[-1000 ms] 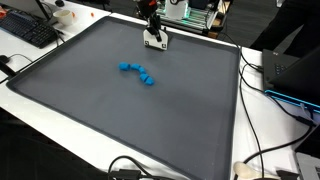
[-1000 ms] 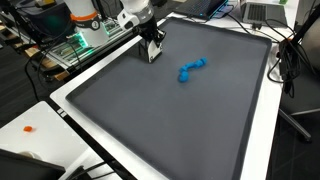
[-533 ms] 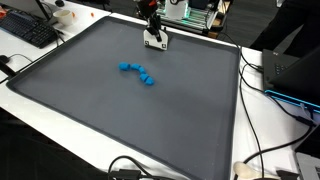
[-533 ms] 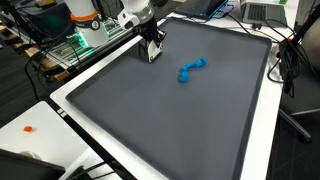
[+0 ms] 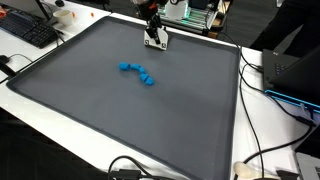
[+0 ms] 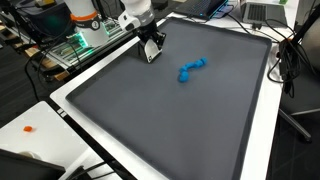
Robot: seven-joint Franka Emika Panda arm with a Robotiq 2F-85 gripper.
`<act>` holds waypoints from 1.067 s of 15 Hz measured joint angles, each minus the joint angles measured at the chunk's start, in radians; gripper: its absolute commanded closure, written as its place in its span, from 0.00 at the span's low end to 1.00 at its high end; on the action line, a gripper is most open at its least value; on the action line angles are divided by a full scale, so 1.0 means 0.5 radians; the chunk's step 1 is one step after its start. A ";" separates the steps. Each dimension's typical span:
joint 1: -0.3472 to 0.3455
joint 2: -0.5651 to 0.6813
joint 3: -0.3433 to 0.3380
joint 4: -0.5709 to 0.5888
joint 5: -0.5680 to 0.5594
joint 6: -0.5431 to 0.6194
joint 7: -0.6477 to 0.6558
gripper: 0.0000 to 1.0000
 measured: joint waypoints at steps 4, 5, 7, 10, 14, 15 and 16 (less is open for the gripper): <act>-0.003 -0.018 -0.017 0.019 -0.091 0.000 0.043 0.00; -0.003 -0.027 -0.020 0.019 -0.113 0.000 0.047 0.00; -0.004 -0.042 -0.025 0.020 -0.158 0.000 0.066 0.00; -0.004 -0.076 -0.032 0.019 -0.228 0.000 0.101 0.00; -0.021 -0.160 -0.039 0.018 -0.368 -0.008 0.181 0.00; -0.032 -0.188 -0.042 0.016 -0.428 -0.014 0.218 0.00; -0.044 -0.216 -0.045 0.016 -0.486 -0.024 0.254 0.00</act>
